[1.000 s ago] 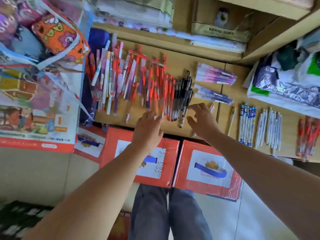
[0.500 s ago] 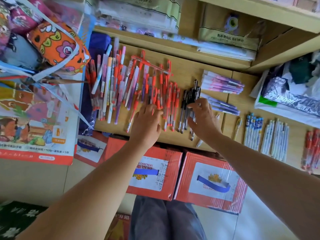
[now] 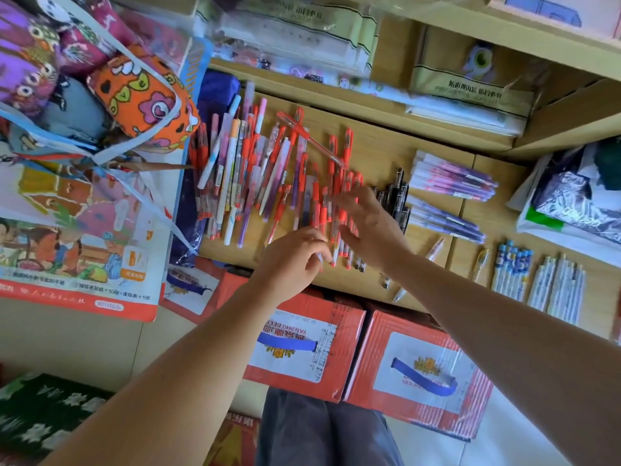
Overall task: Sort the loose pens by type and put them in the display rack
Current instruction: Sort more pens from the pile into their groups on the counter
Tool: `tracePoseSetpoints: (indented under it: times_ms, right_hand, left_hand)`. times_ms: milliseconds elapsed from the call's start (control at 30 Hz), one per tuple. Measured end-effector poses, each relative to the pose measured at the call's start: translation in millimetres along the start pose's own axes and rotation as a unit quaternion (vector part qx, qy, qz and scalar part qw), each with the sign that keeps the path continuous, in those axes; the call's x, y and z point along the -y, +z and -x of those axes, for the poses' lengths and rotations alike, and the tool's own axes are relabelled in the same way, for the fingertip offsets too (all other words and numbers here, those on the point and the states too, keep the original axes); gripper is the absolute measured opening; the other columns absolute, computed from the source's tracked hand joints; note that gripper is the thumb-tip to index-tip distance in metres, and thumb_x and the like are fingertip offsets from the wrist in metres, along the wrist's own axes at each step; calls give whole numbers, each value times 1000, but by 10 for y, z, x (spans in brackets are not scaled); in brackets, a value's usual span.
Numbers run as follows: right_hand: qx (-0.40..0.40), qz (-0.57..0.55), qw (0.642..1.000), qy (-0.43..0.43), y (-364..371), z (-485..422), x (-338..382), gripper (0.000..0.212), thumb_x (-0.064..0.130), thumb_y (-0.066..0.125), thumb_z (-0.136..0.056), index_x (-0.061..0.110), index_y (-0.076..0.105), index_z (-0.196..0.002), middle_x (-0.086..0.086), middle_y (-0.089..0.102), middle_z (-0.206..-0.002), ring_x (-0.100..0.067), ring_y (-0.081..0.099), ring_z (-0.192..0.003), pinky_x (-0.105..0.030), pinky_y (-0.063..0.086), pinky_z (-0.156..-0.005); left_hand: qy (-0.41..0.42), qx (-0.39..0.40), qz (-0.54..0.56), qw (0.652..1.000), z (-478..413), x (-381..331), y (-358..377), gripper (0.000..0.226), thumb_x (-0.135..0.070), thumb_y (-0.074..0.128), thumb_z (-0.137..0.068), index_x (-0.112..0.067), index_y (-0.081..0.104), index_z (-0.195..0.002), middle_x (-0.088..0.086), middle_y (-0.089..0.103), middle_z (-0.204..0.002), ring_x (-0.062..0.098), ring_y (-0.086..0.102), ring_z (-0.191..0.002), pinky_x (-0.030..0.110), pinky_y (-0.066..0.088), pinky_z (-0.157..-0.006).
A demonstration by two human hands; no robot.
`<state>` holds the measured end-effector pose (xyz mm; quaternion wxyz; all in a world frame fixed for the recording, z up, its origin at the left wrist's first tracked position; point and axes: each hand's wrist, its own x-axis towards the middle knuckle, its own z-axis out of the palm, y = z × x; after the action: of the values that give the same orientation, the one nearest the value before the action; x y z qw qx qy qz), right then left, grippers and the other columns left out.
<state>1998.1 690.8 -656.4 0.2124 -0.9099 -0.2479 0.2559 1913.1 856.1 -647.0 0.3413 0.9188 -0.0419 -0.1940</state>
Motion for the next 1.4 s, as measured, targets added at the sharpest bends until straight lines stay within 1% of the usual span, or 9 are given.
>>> tracePoseSetpoints:
  times_ms: [100,200,367,533,667,967,1100,1233,1400]
  right_hand:
    - [73,68,994,-44,64,-49,106,55,24,57,-92,35,39,-143,-5,26,-146,-23,43,-126,-41,52,-92]
    - [73,120,989,-40,110,-51,123,48,31,58,-92,34,44,-138,-6,24,-147,-25,29,-135,-43,46,-101]
    - [49,87,994,-39,94,18,13,37,24,58,-89,29,54,-126,-6,34,-132,-24,46,-117,-40,53,-88]
    - [30,21,999,-36,87,-29,183,29,23,50,-96,21,57,-125,-2,57,-116,-20,64,-86,-35,56,-65]
    - [71,46,996,12,202,-128,377,26,30,43,-99,17,59,-116,-2,67,-89,-21,62,-76,-30,50,-61]
    - [90,121,977,153,307,-292,585,39,48,53,-93,11,57,-102,-4,57,-86,-21,53,-72,-30,44,-56]
    - [69,42,971,224,378,-402,728,37,47,56,-90,10,54,-90,-2,51,-76,-22,51,-71,-29,38,-56]
    - [45,-16,959,279,389,-453,724,19,29,66,-83,12,58,-77,0,52,-64,-24,59,-69,-28,45,-52]
    - [30,14,963,266,379,-470,710,24,36,63,-87,12,64,-86,1,55,-67,-19,58,-65,-25,44,-48]
  left_hand:
    - [-15,-13,-3,1000,4,18,27,24,-10,59,-87,-26,67,-72,-14,59,-100,3,59,-83,31,53,-64]
    - [-23,-27,18,999,49,24,35,22,-9,62,-86,-25,67,-72,-14,59,-101,-1,53,-71,27,50,-59]
    - [-61,-52,-5,997,140,46,65,15,-9,59,-86,-21,67,-87,-6,57,-105,10,60,-79,31,53,-63]
    - [-140,-15,-106,984,174,120,72,37,-15,53,-91,-19,55,-128,2,47,-134,21,44,-125,35,47,-96]
    - [-141,13,-141,980,190,179,68,45,-20,53,-92,-20,48,-137,2,40,-142,23,35,-134,37,40,-105]
    - [-154,-116,-124,973,222,440,-216,18,-12,58,-87,-12,59,-105,7,59,-110,23,61,-93,34,55,-72]
    - [-234,-95,-158,955,175,565,-373,23,-28,52,-94,-13,52,-111,4,65,-97,25,66,-80,30,43,-53]
    - [-258,-52,-198,944,139,691,-423,29,-43,50,-95,-17,56,-104,-1,68,-88,20,67,-78,26,39,-52]
    - [-254,-24,-193,948,38,756,-426,33,-49,55,-91,-18,63,-93,-1,68,-82,20,66,-78,27,39,-56]
